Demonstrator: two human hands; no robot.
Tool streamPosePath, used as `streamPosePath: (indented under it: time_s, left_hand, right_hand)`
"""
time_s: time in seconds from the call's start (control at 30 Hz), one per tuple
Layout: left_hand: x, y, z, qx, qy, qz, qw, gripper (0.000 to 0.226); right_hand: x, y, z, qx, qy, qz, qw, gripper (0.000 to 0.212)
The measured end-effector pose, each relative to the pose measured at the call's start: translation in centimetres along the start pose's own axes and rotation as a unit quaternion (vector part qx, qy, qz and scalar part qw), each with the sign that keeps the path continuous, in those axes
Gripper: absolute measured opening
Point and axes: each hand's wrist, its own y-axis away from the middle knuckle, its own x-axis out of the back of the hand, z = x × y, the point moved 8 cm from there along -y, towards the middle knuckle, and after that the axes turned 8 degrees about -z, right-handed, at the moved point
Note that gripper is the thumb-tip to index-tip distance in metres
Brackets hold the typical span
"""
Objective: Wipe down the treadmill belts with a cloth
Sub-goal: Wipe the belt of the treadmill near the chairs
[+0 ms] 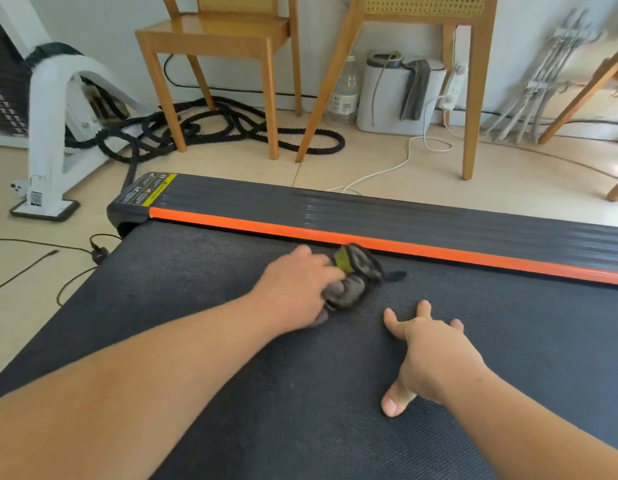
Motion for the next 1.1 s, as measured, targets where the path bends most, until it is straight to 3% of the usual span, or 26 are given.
streamPosePath:
  time_s: [0.07, 0.13, 0.2, 0.3, 0.37, 0.47, 0.53, 0.6, 0.7, 0.8, 0.87, 0.93, 0.97, 1.03, 1.1]
  left_hand:
    - [0.7, -0.3, -4.6, 0.16, 0.065, 0.018, 0.985, 0.033]
    - [0.5, 0.2, -4.3, 0.232, 0.153, 0.064, 0.959, 0.021]
    - [-0.2, 0.0, 0.4, 0.166, 0.199, 0.065, 0.964, 0.02]
    - [-1.2, 1.1, 7.8, -0.007, 0.148, 0.015, 0.989, 0.03]
    - [-0.6, 0.8, 7.3, -0.07, 0.082, 0.009, 0.994, 0.041]
    - [0.1, -1.1, 2.4, -0.011, 0.027, -0.002, 1.0, 0.037]
    - [0.7, -1.8, -0.5, 0.106, 0.091, 0.027, 0.99, 0.02]
    - [0.6, -1.5, 0.3, 0.16, 0.154, 0.048, 0.974, 0.008]
    - [-0.4, 0.1, 4.3, 0.05, 0.152, 0.004, 0.987, 0.005]
    - [0.0, 0.4, 2.5, -0.034, 0.058, -0.042, 0.997, 0.033]
    - [0.0, -1.1, -1.1, 0.026, 0.005, -0.039, 0.999, 0.024]
    - [0.4, -1.2, -3.7, 0.151, 0.08, -0.006, 0.985, 0.015]
    - [0.3, -1.1, -3.1, 0.166, 0.113, 0.018, 0.979, 0.016]
    - [-0.8, -1.4, 1.0, 0.108, 0.138, 0.025, 0.984, 0.024]
    - [-1.6, -0.2, 6.1, -0.022, 0.119, -0.018, 0.993, 0.036]
  right_hand:
    - [0.1, -0.1, 0.0, 0.0, -0.002, -0.003, 1.0, 0.144]
    - [0.1, -0.2, -0.2, 0.001, 0.004, -0.004, 1.0, 0.145]
    - [0.2, 0.0, -0.2, -0.003, 0.006, -0.004, 1.0, 0.139]
    - [0.3, 0.4, 0.0, -0.009, 0.006, 0.012, 1.0, 0.094]
    - [0.1, 0.3, 0.1, 0.0, 0.016, 0.012, 1.0, 0.104]
    - [-0.1, -0.3, 0.0, 0.002, 0.015, 0.007, 1.0, 0.142]
    - [0.0, -0.5, 0.0, -0.004, 0.014, 0.007, 1.0, 0.147]
    - [0.2, -0.5, 0.0, -0.003, 0.004, 0.004, 1.0, 0.146]
    - [0.1, -0.2, 0.0, 0.002, -0.003, -0.001, 1.0, 0.145]
    - [0.1, -0.1, 0.1, 0.0, -0.009, 0.005, 1.0, 0.145]
    - [0.1, -0.1, 0.1, -0.003, -0.006, -0.003, 1.0, 0.145]
    - [0.0, -0.3, -0.1, -0.005, -0.005, -0.01, 1.0, 0.146]
    - [0.1, -0.4, -0.1, -0.006, -0.002, -0.007, 1.0, 0.147]
    - [0.3, -0.2, -0.1, -0.008, 0.0, -0.001, 1.0, 0.144]
    - [0.2, -0.1, 0.0, -0.008, -0.002, -0.005, 1.0, 0.136]
